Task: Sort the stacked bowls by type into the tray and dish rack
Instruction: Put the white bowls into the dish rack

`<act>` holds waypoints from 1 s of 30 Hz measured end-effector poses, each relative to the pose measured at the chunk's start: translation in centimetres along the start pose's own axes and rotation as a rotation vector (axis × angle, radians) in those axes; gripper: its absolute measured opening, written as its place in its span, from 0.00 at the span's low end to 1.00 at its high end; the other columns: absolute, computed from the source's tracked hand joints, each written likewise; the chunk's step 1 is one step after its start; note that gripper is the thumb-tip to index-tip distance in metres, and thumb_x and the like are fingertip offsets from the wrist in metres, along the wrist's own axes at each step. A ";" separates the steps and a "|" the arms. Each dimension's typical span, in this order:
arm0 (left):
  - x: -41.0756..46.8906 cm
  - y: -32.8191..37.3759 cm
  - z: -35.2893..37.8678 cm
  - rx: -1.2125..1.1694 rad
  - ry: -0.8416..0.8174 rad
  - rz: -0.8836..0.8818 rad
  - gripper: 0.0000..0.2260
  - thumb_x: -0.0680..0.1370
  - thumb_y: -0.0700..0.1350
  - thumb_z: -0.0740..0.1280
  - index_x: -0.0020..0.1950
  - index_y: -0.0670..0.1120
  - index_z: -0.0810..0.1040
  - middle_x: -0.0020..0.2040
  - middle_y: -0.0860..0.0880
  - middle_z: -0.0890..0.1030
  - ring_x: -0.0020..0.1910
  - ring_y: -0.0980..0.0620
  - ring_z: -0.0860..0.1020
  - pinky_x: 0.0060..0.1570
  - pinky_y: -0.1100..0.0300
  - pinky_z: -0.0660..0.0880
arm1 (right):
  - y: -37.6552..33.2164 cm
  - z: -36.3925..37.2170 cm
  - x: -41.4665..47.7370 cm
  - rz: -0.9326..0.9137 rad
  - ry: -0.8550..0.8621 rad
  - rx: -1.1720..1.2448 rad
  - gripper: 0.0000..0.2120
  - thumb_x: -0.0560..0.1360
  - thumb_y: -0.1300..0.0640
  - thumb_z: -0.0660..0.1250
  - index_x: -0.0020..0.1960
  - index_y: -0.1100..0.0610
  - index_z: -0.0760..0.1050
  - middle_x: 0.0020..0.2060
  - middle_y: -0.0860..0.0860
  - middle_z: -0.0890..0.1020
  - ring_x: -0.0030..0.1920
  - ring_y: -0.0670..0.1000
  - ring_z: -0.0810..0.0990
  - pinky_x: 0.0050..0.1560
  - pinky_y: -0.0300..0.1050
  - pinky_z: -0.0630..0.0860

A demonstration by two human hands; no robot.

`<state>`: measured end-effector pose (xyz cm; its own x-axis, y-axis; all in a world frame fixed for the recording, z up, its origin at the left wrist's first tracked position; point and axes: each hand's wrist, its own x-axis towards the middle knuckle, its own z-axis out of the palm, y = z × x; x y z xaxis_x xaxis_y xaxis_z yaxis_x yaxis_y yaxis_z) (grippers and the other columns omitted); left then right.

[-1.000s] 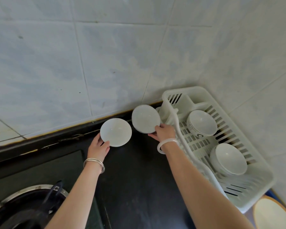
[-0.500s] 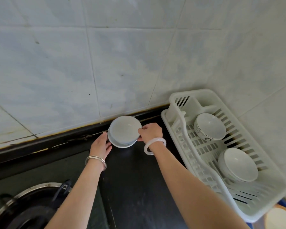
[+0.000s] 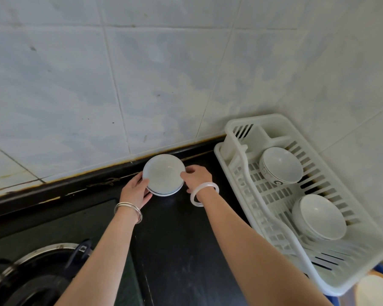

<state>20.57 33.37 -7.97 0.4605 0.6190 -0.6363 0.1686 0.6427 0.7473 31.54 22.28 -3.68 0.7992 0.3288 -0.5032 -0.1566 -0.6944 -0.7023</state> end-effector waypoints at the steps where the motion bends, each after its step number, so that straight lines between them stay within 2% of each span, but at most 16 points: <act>1: -0.1 0.1 0.0 -0.005 0.003 -0.005 0.18 0.77 0.38 0.63 0.66 0.48 0.72 0.62 0.45 0.76 0.53 0.47 0.76 0.50 0.54 0.75 | 0.1 0.0 0.0 0.037 -0.064 0.074 0.17 0.75 0.58 0.64 0.64 0.55 0.73 0.54 0.56 0.80 0.49 0.55 0.81 0.50 0.51 0.81; 4: -0.4 0.3 0.2 -0.007 0.010 -0.011 0.17 0.76 0.38 0.63 0.65 0.48 0.73 0.61 0.45 0.76 0.54 0.47 0.75 0.51 0.53 0.75 | 0.4 -0.1 0.0 0.077 -0.159 0.212 0.19 0.77 0.63 0.61 0.67 0.55 0.71 0.58 0.59 0.79 0.52 0.57 0.82 0.51 0.52 0.81; 10: -3.0 1.0 0.9 0.015 -0.043 0.005 0.16 0.77 0.38 0.63 0.63 0.48 0.74 0.56 0.46 0.77 0.53 0.46 0.76 0.51 0.53 0.75 | 1.6 -1.7 -1.4 0.014 -0.126 0.282 0.16 0.75 0.64 0.62 0.62 0.55 0.75 0.56 0.57 0.81 0.49 0.56 0.82 0.46 0.49 0.82; 13: -4.7 1.9 2.3 0.046 -0.119 0.047 0.16 0.77 0.38 0.63 0.63 0.48 0.74 0.56 0.46 0.77 0.54 0.46 0.77 0.49 0.55 0.75 | 1.7 -4.1 -2.9 -0.024 -0.070 0.382 0.15 0.74 0.65 0.62 0.57 0.52 0.77 0.51 0.57 0.82 0.48 0.55 0.82 0.42 0.45 0.82; 16: -6.7 2.9 4.7 0.086 -0.239 0.070 0.18 0.76 0.39 0.63 0.66 0.48 0.72 0.58 0.47 0.77 0.56 0.45 0.77 0.46 0.57 0.76 | 1.7 -7.6 -4.7 -0.043 0.005 0.441 0.15 0.74 0.64 0.63 0.56 0.49 0.76 0.43 0.50 0.82 0.45 0.52 0.83 0.37 0.40 0.82; 19: -8.8 3.6 8.0 0.102 -0.349 0.051 0.17 0.76 0.39 0.63 0.65 0.48 0.73 0.56 0.46 0.78 0.55 0.46 0.77 0.43 0.58 0.77 | 2.0 -11.8 -6.3 -0.071 0.096 0.430 0.13 0.74 0.64 0.64 0.55 0.51 0.76 0.42 0.50 0.82 0.44 0.53 0.84 0.41 0.45 0.83; 24: -11.7 3.3 14.0 0.161 -0.513 0.005 0.16 0.76 0.38 0.63 0.63 0.46 0.74 0.49 0.50 0.79 0.50 0.52 0.77 0.42 0.57 0.76 | 4.0 -17.7 -8.3 -0.061 0.264 0.449 0.12 0.73 0.67 0.62 0.50 0.57 0.79 0.35 0.52 0.82 0.34 0.51 0.82 0.34 0.40 0.82; 27: -12.5 2.5 17.4 0.264 -0.562 -0.034 0.16 0.76 0.36 0.63 0.64 0.44 0.74 0.56 0.44 0.77 0.58 0.47 0.75 0.48 0.52 0.76 | 6.3 -20.0 -8.9 0.002 0.339 0.502 0.11 0.73 0.67 0.62 0.49 0.56 0.79 0.35 0.53 0.82 0.35 0.51 0.82 0.37 0.43 0.81; 30: -12.8 1.6 20.2 0.418 -0.649 -0.072 0.17 0.77 0.37 0.61 0.66 0.42 0.71 0.61 0.42 0.75 0.59 0.47 0.73 0.51 0.51 0.75 | 8.9 -21.3 -8.7 0.074 0.402 0.566 0.09 0.73 0.67 0.62 0.46 0.56 0.79 0.38 0.52 0.82 0.38 0.51 0.83 0.39 0.45 0.81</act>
<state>32.59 17.34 5.21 0.8325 0.1114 -0.5427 0.4728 0.3677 0.8008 35.51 -0.40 5.15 0.9105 -0.0451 -0.4110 -0.4098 -0.2300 -0.8827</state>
